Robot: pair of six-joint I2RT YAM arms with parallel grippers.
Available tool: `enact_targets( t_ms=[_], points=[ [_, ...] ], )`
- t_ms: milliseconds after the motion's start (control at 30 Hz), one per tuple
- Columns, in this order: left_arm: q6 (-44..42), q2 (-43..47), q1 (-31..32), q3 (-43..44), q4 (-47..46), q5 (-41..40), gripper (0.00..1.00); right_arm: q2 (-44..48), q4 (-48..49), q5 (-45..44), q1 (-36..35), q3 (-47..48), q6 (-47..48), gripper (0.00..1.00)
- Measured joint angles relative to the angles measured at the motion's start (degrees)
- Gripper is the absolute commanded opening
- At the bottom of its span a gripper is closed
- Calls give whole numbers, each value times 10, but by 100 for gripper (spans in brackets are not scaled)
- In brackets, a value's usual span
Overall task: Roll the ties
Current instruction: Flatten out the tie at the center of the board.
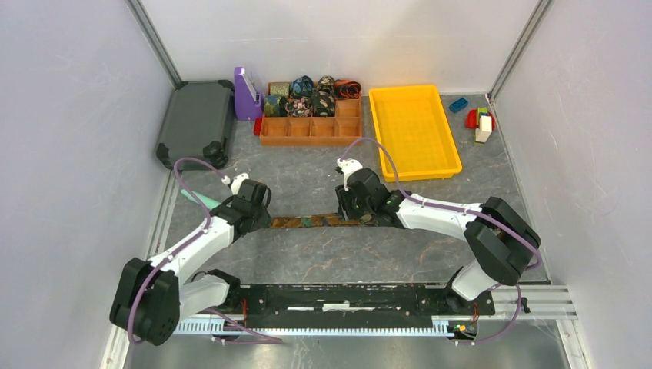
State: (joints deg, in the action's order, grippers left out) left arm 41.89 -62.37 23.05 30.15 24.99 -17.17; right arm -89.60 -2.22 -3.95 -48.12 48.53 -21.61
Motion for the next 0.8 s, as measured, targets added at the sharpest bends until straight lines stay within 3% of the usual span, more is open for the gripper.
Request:
enact_targets(
  t_ms=[333,800],
  points=[
    [0,-63,-85,-3,-26,28,37,0,0,12,-2,0,0,39],
    [0,-57,-92,-4,-27,57,35,-27,16,-1,-9,0,-13,35]
  ],
)
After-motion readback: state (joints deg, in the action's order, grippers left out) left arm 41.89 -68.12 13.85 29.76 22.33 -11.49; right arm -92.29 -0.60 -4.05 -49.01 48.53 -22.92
